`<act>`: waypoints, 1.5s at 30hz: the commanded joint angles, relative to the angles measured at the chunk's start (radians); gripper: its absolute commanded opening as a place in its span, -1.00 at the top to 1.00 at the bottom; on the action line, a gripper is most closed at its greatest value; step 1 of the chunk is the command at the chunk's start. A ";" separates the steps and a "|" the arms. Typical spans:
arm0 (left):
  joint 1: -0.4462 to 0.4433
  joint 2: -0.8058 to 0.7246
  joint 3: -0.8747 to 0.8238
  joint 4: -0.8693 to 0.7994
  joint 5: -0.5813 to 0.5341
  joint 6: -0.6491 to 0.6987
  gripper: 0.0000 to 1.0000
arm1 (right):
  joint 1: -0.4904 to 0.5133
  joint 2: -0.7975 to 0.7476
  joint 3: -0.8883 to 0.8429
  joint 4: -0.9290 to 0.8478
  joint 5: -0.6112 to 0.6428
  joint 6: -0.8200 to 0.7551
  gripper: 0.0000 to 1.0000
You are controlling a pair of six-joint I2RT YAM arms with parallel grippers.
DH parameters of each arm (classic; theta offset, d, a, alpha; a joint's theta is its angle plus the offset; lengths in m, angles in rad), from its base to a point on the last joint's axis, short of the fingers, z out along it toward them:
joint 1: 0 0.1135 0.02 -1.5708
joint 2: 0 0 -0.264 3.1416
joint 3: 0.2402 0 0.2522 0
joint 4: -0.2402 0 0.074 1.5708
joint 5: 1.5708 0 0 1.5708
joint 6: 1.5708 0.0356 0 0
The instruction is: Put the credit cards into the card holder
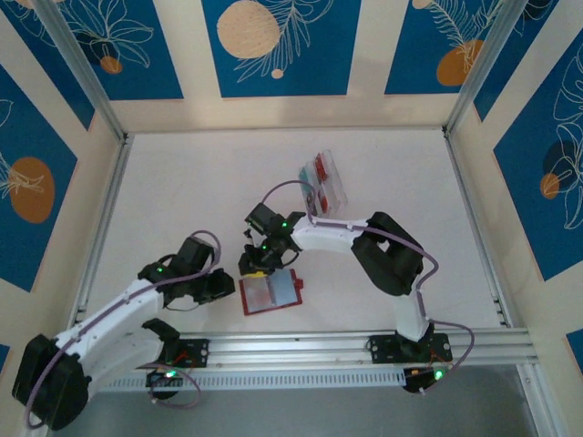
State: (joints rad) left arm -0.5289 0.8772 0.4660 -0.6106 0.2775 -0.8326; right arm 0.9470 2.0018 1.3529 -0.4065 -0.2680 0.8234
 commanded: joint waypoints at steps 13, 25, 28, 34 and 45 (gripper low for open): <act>0.023 0.032 0.162 -0.008 0.100 0.074 0.56 | -0.129 -0.060 0.354 -0.400 0.180 -0.264 0.14; -0.060 0.272 0.232 0.175 0.146 0.048 0.57 | -0.429 -0.032 0.486 -0.677 0.766 -0.472 0.11; -0.067 0.283 0.229 0.184 0.136 0.038 0.57 | -0.436 0.035 0.541 -0.687 0.819 -0.502 0.11; -0.069 0.275 0.212 0.178 0.124 0.030 0.57 | -0.422 0.136 0.594 -0.695 0.888 -0.520 0.05; -0.069 0.266 0.203 0.176 0.114 0.028 0.58 | -0.374 0.216 0.587 -0.697 1.069 -0.545 0.05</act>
State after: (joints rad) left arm -0.5915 1.1603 0.6788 -0.4404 0.3923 -0.8024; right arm 0.5602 2.1887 1.9190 -1.0744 0.7082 0.2943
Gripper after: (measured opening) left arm 0.209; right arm 0.476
